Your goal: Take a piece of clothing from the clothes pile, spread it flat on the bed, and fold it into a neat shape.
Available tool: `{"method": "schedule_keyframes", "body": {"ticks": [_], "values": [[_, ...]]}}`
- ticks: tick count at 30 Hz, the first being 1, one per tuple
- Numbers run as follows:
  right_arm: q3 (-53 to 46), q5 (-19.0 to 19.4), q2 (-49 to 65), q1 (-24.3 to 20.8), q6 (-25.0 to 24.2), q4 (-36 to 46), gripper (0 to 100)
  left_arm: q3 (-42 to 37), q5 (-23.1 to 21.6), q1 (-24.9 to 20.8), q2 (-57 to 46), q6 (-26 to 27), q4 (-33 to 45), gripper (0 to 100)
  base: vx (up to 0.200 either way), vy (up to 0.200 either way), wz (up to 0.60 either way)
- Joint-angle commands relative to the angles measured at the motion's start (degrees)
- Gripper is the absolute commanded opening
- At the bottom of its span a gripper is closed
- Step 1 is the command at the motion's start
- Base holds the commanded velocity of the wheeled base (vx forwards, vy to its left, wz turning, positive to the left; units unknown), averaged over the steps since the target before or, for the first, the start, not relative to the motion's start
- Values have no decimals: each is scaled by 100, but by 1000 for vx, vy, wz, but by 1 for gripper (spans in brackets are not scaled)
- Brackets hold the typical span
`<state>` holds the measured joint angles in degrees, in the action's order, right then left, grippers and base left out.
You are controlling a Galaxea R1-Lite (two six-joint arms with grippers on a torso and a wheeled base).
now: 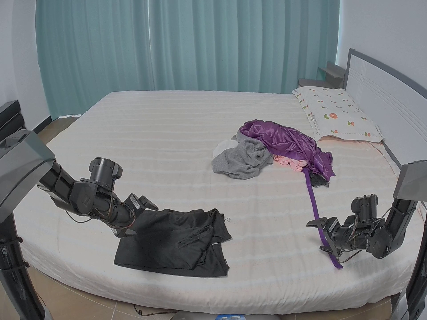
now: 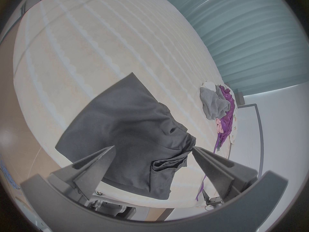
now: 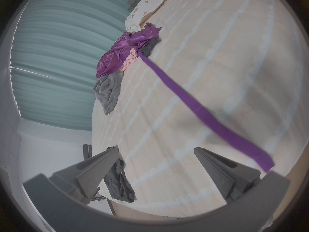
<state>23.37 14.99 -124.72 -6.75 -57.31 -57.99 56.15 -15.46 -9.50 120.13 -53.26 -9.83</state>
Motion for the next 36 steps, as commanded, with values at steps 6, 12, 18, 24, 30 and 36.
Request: {"method": "schedule_keyframes", "body": {"ticks": [6, 12, 18, 24, 30, 36], "values": [[10, 3, -8, -1, 0, -2, 100, -52, -177, 106, 28, -26, 7, 100, 0, 200, 0], [54, -23, -26, -10, -8, 7, 100, -43, -177, 123, 108, -18, -2, 100, 0, 200, 0], [98, -541, 80, -441, -8, -2, 100, -43, -177, 106, 125, -26, 7, 100, 0, 200, 0], [396, -946, 282, -1425, 185, 183, 100, -60, -159, 88, 143, -18, -2, 100, 0, 200, 0], [1425, -1570, 132, -2207, 607, 1651, 100, -60, -151, 80, 151, 0, -2, 100, 0, 200, 0], [2295, -1930, -254, -2533, 1020, 2617, 100, -78, -133, 71, 160, 26, -2, 100, 0, 0, 0]]}}
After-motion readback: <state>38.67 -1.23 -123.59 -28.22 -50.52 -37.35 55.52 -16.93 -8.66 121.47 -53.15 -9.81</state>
